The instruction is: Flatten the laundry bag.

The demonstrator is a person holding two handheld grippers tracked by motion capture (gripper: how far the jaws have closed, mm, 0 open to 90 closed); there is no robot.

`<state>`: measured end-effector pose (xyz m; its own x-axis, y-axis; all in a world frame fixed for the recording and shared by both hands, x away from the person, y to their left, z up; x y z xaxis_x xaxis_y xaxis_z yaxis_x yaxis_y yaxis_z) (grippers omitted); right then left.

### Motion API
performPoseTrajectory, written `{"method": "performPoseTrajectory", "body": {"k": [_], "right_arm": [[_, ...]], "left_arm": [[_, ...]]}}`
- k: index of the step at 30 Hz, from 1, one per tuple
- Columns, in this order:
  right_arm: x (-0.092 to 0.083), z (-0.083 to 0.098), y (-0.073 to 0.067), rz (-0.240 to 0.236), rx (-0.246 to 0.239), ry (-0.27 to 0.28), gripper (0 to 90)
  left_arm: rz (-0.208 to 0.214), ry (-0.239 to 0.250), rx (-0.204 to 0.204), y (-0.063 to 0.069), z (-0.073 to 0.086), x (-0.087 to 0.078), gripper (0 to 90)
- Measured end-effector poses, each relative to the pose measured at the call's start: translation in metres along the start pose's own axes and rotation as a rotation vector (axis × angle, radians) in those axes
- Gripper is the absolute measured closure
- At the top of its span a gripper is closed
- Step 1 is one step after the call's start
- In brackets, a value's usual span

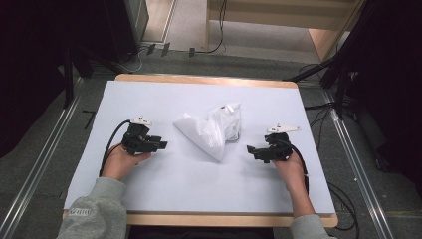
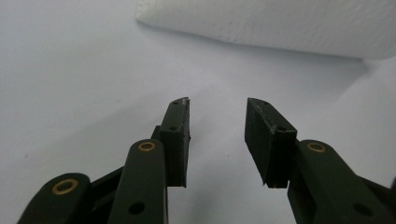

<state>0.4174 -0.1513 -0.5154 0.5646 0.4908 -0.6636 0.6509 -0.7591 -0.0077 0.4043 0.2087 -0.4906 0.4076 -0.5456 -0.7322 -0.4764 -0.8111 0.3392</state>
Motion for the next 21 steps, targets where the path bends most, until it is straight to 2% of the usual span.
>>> {"method": "performPoseTrajectory", "body": {"k": [1, 2, 4, 5, 6, 9, 10, 11, 12, 13, 14, 15, 16, 18, 21], "right_arm": [[0.000, 0.000, 0.000, 0.000, 0.000, 0.000, 14.0], [0.002, 0.000, -0.001, 0.006, 0.021, -0.005, 14.1], [0.005, 0.000, -0.003, -0.004, 0.065, -0.016, 14.1], [0.007, 0.001, -0.005, -0.007, 0.071, -0.022, 14.1], [0.007, 0.001, -0.005, -0.007, 0.071, -0.022, 14.1], [0.009, 0.002, -0.008, 0.006, 0.056, -0.033, 14.1], [0.009, 0.001, -0.010, 0.010, 0.055, -0.026, 14.0], [0.008, 0.001, -0.010, 0.012, 0.051, -0.020, 14.0], [0.008, 0.001, -0.010, 0.012, 0.051, -0.020, 14.0], [0.007, -0.001, -0.010, 0.022, 0.050, -0.005, 14.1], [0.007, -0.001, -0.010, 0.022, 0.050, -0.005, 14.1], [0.006, -0.001, -0.008, 0.046, 0.045, -0.001, 14.1], [0.006, -0.001, -0.008, 0.046, 0.045, -0.001, 14.1], [0.007, 0.000, -0.007, 0.053, 0.045, -0.005, 14.1], [0.006, -0.001, -0.010, 0.028, 0.043, -0.002, 13.9]], "left_arm": [[0.000, 0.000, 0.000, 0.000, 0.000, 0.000, 60.5], [0.001, 0.011, -0.020, 0.000, -0.002, -0.001, 60.0], [-0.003, -0.006, -0.019, 0.000, 0.000, -0.002, 57.4], [-0.006, -0.010, -0.022, 0.000, 0.003, -0.002, 56.9], [-0.006, -0.010, -0.022, 0.000, 0.003, -0.002, 55.3], [0.025, -0.036, -0.056, 0.002, 0.009, -0.001, 55.6], [0.029, -0.043, -0.056, 0.003, 0.011, -0.001, 56.5], [0.024, -0.032, -0.025, 0.006, 0.013, -0.003, 55.5], [0.024, -0.032, -0.025, 0.006, 0.013, -0.003, 53.4], [0.040, -0.037, -0.059, 0.009, 0.014, -0.004, 49.3], [0.040, -0.037, -0.059, 0.009, 0.014, -0.004, 46.8], [0.053, -0.048, -0.074, 0.011, 0.015, -0.004, 47.4], [0.053, -0.048, -0.074, 0.011, 0.015, -0.004, 47.3], [0.050, -0.036, -0.049, 0.013, 0.013, -0.004, 46.9], [0.047, -0.040, -0.015, 0.013, 0.013, -0.003, 43.9]]}}
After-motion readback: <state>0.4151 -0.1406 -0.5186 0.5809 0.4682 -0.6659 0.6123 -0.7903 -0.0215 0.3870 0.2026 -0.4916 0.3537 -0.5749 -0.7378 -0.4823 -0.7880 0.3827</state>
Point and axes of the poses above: each handheld gripper's, and its own axes: x roughly forward along the jaws, z roughly out of its underside, y roughly to its right, the point moved 8 cm from there along x, roughly forward along the jaws, and after that the axes turned 10 degrees about -x, right-handed, at the moved point
